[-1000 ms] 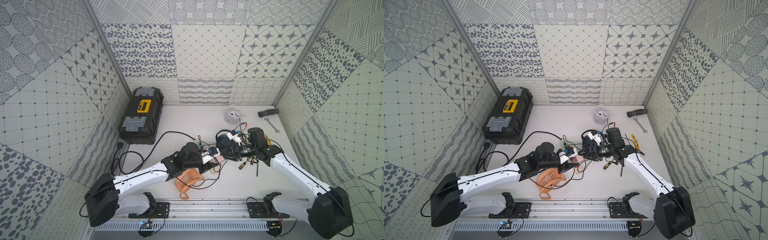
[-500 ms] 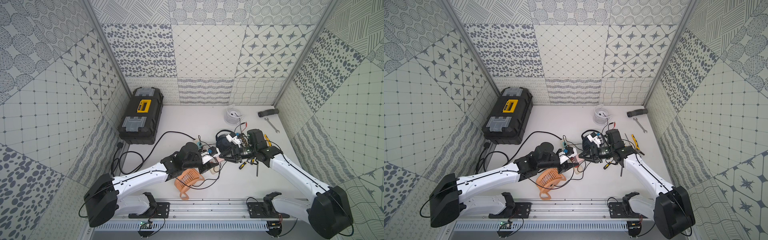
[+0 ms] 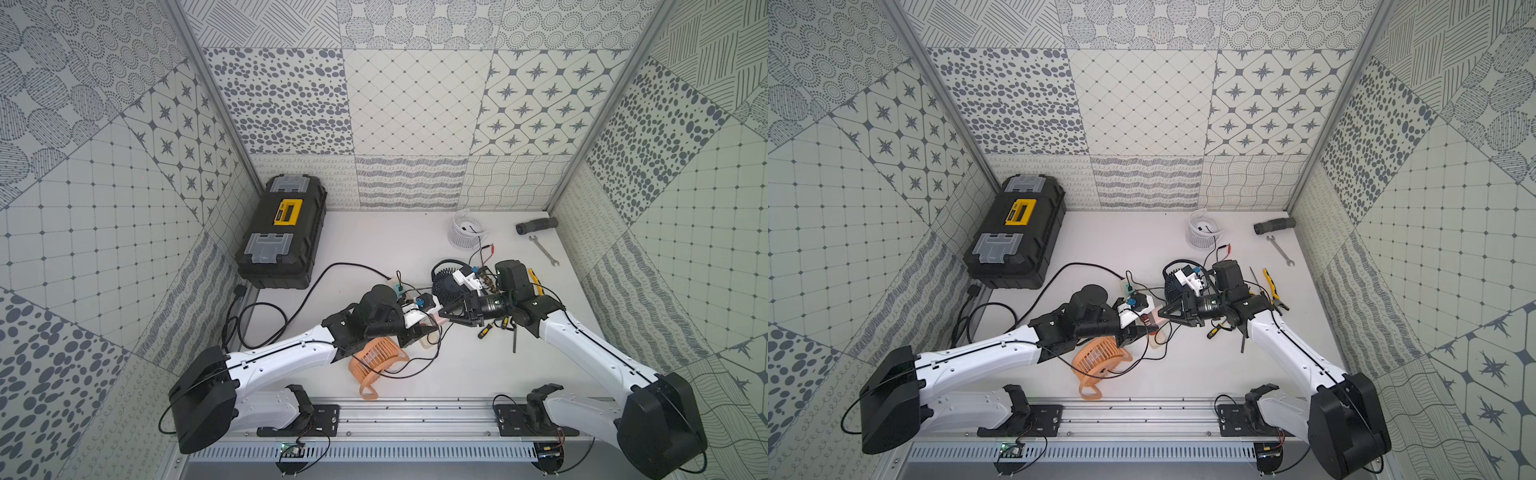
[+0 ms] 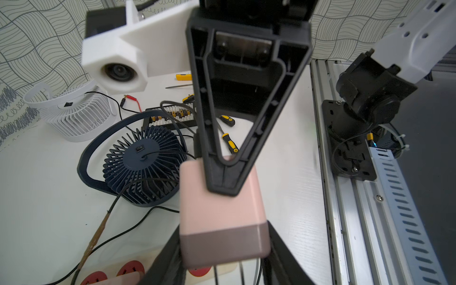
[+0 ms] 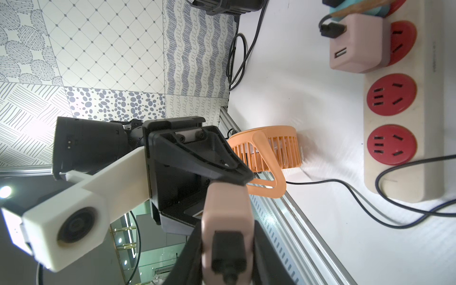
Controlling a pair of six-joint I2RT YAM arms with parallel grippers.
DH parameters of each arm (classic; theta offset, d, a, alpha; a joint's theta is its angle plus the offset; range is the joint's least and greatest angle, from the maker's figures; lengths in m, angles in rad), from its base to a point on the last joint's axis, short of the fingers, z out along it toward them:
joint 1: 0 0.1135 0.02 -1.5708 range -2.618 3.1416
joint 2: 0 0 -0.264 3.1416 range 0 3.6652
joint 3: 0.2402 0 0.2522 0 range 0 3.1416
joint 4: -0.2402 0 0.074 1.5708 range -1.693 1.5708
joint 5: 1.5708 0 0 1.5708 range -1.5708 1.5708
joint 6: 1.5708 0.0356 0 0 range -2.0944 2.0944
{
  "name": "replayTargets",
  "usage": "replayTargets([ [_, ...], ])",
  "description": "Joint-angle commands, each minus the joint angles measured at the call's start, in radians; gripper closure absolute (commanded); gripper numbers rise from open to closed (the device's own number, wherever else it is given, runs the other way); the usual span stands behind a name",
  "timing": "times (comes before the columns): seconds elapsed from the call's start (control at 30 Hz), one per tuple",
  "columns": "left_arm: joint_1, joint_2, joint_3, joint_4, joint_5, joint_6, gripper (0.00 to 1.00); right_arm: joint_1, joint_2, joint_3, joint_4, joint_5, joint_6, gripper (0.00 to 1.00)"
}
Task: Plug the desk fan into the power strip
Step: Pick up the plug from the center of the board, then insert the plug into the socket.
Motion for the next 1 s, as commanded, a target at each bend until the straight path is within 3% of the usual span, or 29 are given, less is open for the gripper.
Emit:
replayTargets([
  [0.0, -0.004, 0.001, -0.027, 0.104, -0.031, -0.074, 0.57, 0.008, -0.034, 0.001, 0.089, -0.003, 0.012, 0.87],
  [0.1, -0.001, -0.026, -0.086, 0.177, -0.116, -0.157, 0.33, 0.008, -0.059, 0.005, 0.089, 0.052, -0.003, 0.93],
  [0.27, 0.069, -0.084, -0.154, 0.194, -0.187, -0.366, 0.21, 0.013, -0.121, -0.011, 0.079, 0.204, -0.032, 1.00],
  [0.43, 0.244, -0.066, -0.161, 0.168, -0.025, -0.626, 0.22, 0.096, -0.137, 0.029, -0.057, 0.494, -0.141, 1.00],
  [0.57, 0.331, 0.005, -0.153, 0.173, 0.065, -0.755, 0.27, 0.281, -0.075, 0.139, -0.221, 0.845, -0.244, 1.00],
  [0.7, 0.378, 0.091, -0.177, 0.227, 0.081, -0.847, 0.37, 0.425, 0.026, 0.221, -0.279, 1.090, -0.271, 1.00],
  [0.83, 0.400, 0.181, -0.201, 0.312, 0.112, -0.915, 0.43, 0.524, 0.160, 0.309, -0.314, 1.235, -0.294, 1.00],
  [0.97, 0.400, 0.266, -0.200, 0.385, 0.142, -0.958, 0.49, 0.550, 0.276, 0.386, -0.324, 1.273, -0.316, 0.99],
])
